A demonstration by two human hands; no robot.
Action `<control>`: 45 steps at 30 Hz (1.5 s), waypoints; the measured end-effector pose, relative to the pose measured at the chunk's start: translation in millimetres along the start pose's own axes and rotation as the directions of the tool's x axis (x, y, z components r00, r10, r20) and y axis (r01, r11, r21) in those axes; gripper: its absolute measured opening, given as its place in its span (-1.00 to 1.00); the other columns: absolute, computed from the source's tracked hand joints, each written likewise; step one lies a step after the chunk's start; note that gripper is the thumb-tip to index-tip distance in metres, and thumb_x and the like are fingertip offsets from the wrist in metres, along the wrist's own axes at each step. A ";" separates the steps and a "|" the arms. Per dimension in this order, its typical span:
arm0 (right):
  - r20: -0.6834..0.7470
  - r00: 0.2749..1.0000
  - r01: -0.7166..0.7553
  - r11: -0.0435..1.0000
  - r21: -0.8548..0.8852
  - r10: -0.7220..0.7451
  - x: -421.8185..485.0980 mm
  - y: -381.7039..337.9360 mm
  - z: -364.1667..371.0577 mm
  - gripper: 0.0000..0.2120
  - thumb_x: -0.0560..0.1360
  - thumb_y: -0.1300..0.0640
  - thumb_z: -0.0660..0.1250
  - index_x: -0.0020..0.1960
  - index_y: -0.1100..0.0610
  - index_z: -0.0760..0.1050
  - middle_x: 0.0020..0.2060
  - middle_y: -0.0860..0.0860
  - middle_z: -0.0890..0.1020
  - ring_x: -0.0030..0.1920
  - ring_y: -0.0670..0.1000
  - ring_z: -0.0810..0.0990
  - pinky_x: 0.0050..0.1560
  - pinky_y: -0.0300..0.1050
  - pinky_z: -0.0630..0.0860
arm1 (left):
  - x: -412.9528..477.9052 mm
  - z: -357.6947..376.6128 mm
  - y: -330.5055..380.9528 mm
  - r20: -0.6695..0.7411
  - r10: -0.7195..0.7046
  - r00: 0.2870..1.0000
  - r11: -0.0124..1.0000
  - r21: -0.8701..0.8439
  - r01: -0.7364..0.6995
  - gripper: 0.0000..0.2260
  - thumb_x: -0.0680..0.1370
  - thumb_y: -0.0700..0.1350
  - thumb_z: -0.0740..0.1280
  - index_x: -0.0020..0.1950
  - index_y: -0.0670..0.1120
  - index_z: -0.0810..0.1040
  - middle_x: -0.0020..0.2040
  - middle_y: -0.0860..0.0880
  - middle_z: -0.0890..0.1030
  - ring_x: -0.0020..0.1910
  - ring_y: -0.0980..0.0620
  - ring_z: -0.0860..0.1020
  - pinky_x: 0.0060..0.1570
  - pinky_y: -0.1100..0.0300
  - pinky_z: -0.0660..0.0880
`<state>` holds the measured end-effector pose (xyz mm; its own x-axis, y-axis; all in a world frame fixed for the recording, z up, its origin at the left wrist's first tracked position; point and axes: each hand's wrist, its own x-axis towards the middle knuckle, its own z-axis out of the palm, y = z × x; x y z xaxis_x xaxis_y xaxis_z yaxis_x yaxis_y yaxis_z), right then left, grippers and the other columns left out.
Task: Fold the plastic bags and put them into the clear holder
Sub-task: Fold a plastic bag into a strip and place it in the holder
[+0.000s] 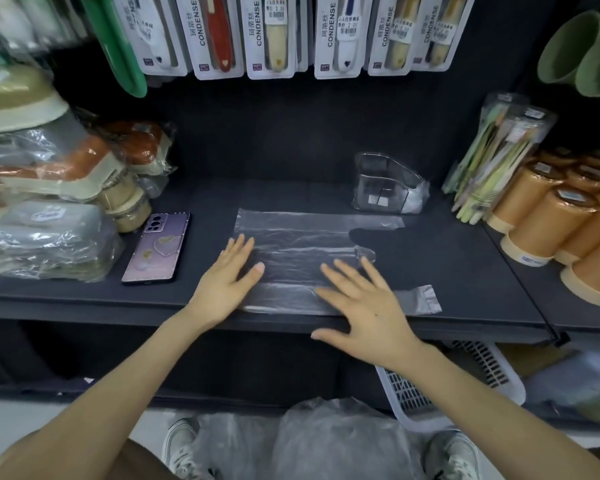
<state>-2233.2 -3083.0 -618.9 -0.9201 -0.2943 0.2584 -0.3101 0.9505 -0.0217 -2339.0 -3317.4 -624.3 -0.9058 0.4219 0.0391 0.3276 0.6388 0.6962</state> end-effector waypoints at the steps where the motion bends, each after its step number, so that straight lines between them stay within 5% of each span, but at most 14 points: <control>1: -0.016 0.999 0.044 0.999 -0.031 -0.045 -2.5 -3.5 3.1 -0.46 0.41 -0.30 0.31 0.18 0.07 0.61 0.28 0.06 0.56 0.32 0.10 0.49 0.39 0.15 0.15 | -2.8 -3.9 -1.4 -0.050 0.003 0.999 0.994 -0.105 -0.008 -0.54 0.61 0.09 0.20 0.49 0.01 0.30 0.55 0.05 0.17 0.52 0.20 0.01 0.52 0.17 -0.07; 4: -0.173 0.981 0.085 0.996 -0.016 -0.086 -11.5 -7.2 10.4 -0.70 0.29 -0.04 0.57 -0.05 0.09 0.66 -0.03 -0.04 0.68 -0.01 0.05 0.63 0.21 -0.01 0.31 | -20.6 -14.3 -5.1 -0.061 0.076 0.995 0.984 -0.159 -0.085 -0.70 0.51 0.28 0.27 0.13 0.17 0.60 0.30 0.17 0.52 0.39 0.20 0.36 0.45 0.07 0.22; 6: -0.305 0.946 0.117 0.993 0.015 -0.107 -18.7 -11.2 8.3 -0.93 0.36 0.13 0.52 -0.19 0.08 0.65 -0.18 -0.08 0.67 -0.17 0.01 0.62 0.06 -0.11 0.35 | -35.6 -20.0 -2.7 -0.044 0.114 0.992 0.973 -0.197 -0.121 -0.59 0.44 0.42 0.21 0.03 0.20 0.65 0.14 0.23 0.61 0.26 0.21 0.49 0.36 0.09 0.34; 9: -0.351 0.936 0.058 0.989 0.139 -0.005 -31.1 -15.6 -3.7 -0.85 0.47 0.12 0.35 -0.25 0.05 0.64 -0.28 -0.12 0.66 -0.26 -0.03 0.60 -0.05 -0.15 0.38 | -58.0 -27.0 7.0 0.006 0.142 0.990 0.940 -0.315 -0.133 -0.46 0.42 0.47 0.16 0.08 0.13 0.64 0.10 0.17 0.64 0.19 0.19 0.54 0.28 0.24 0.38; 13: -0.038 0.961 -0.229 0.868 0.440 0.273 -22.6 -17.0 -49.3 -0.77 0.54 0.00 0.29 -0.10 0.05 0.69 -0.20 -0.15 0.70 -0.17 -0.14 0.61 -0.08 -0.27 0.47 | -65.1 -33.6 -4.1 0.151 0.071 0.986 0.885 -0.465 0.008 -0.40 0.57 0.30 0.04 0.10 -0.12 0.67 0.15 0.03 0.65 0.29 0.17 0.48 0.34 0.32 0.26; 17: 0.265 0.937 -0.342 0.734 0.587 0.225 15.5 -0.2 -83.5 -0.89 0.53 0.09 0.36 -0.05 0.06 0.67 -0.29 -0.24 0.64 -0.17 -0.25 0.60 -0.04 -0.31 0.51 | -53.1 -20.3 -53.2 0.043 -0.141 0.989 0.873 -0.466 0.145 -0.50 0.70 -0.03 -0.09 0.30 -0.34 0.47 0.29 -0.33 0.50 0.37 -0.25 0.38 0.44 -0.04 0.22; 20: 0.348 0.920 -0.364 0.722 0.589 0.180 51.6 14.7 -88.7 -0.98 0.49 0.10 0.42 -0.12 0.01 0.59 -0.51 -0.25 0.57 -0.40 -0.29 0.53 -0.24 -0.37 0.45 | -56.5 -32.3 -2.6 0.087 -0.114 0.990 0.841 -0.522 0.143 -0.74 0.67 -0.10 0.12 0.06 -0.14 0.59 -0.09 -0.01 0.72 0.02 0.02 0.62 0.18 0.26 0.47; 23: 0.407 0.897 -0.387 0.751 0.535 0.173 84.7 29.0 -79.7 -0.88 0.46 0.13 0.45 -0.21 0.10 0.55 -0.53 -0.17 0.55 -0.47 -0.27 0.48 -0.31 -0.37 0.40 | -39.4 -27.6 19.4 -0.038 -0.125 0.991 0.862 -0.499 0.090 -0.85 0.55 0.01 0.36 0.00 -0.05 0.62 -0.12 0.08 0.70 -0.07 0.12 0.64 -0.01 0.34 0.48; 26: 0.452 0.877 -0.399 0.770 0.499 0.162 107.8 37.7 -64.8 -0.88 0.46 0.16 0.45 -0.17 0.20 0.59 -0.45 -0.14 0.57 -0.39 -0.21 0.49 -0.28 -0.36 0.41 | -19.3 -20.2 10.5 -0.172 -0.195 0.966 0.916 -0.385 0.116 -0.68 0.38 0.27 0.33 -0.09 0.06 0.59 -0.21 0.08 0.69 -0.15 0.06 0.65 -0.01 0.07 0.52; 32: 0.502 0.839 -0.424 0.831 0.360 0.210 127.4 52.8 -28.3 -0.86 0.48 0.10 0.42 -0.25 0.02 0.55 -0.32 -0.18 0.56 -0.23 -0.13 0.52 -0.04 -0.11 0.51 | 2.1 -11.5 9.9 -0.282 -0.269 0.921 0.962 -0.133 0.240 -0.77 0.59 0.11 0.25 0.07 -0.02 0.48 -0.38 0.03 0.63 -0.24 0.00 0.61 -0.17 0.09 0.47; 36: 0.495 0.837 -0.420 0.854 0.308 0.233 127.4 57.2 -17.0 -0.90 0.49 0.03 0.40 -0.19 0.00 0.58 -0.30 -0.19 0.59 -0.16 -0.12 0.56 -0.05 -0.14 0.50 | 7.2 -10.7 10.0 -0.316 -0.279 0.907 0.929 0.150 0.338 -0.66 0.60 0.09 0.20 0.29 -0.07 0.39 -0.26 -0.01 0.64 -0.15 -0.10 0.59 -0.19 0.07 0.43; 39: 0.489 0.843 -0.403 0.866 0.295 0.226 127.9 57.7 -14.8 -0.90 0.49 -0.01 0.39 -0.15 0.01 0.61 -0.31 -0.20 0.59 -0.19 -0.15 0.55 -0.12 -0.21 0.42 | 10.2 -13.3 14.7 -0.399 0.046 0.916 0.828 0.528 0.188 -0.68 0.54 0.01 0.16 0.10 -0.18 0.55 -0.24 -0.16 0.59 -0.29 -0.22 0.55 -0.30 0.04 0.43; 41: 0.491 0.843 -0.392 0.875 0.285 0.218 129.0 58.9 -13.8 -0.88 0.50 -0.01 0.37 -0.15 0.01 0.62 -0.31 -0.21 0.57 -0.19 -0.15 0.55 -0.13 -0.22 0.40 | 16.2 -6.2 16.4 -0.341 0.296 0.892 0.789 0.613 -0.028 -0.70 0.50 -0.05 0.14 -0.08 -0.20 0.60 -0.24 -0.17 0.53 -0.32 -0.19 0.49 -0.31 0.03 0.43; 45: 0.487 0.852 -0.367 0.883 0.293 0.192 130.5 61.3 -13.1 -0.82 0.54 0.00 0.32 -0.21 0.02 0.59 -0.34 -0.22 0.56 -0.22 -0.17 0.53 -0.13 -0.21 0.39 | 23.3 16.0 15.7 -0.150 0.299 0.942 0.829 0.531 -0.178 -0.66 0.53 -0.08 0.09 -0.06 -0.20 0.62 -0.07 -0.12 0.60 -0.16 -0.14 0.58 -0.16 0.04 0.57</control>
<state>-2369.1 -3061.8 -573.9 -0.9599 -0.1166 -0.2548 -0.0062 0.9179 -0.3967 -2350.6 -3287.2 -623.8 -0.7962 0.4917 0.3525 0.5752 0.7957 0.1894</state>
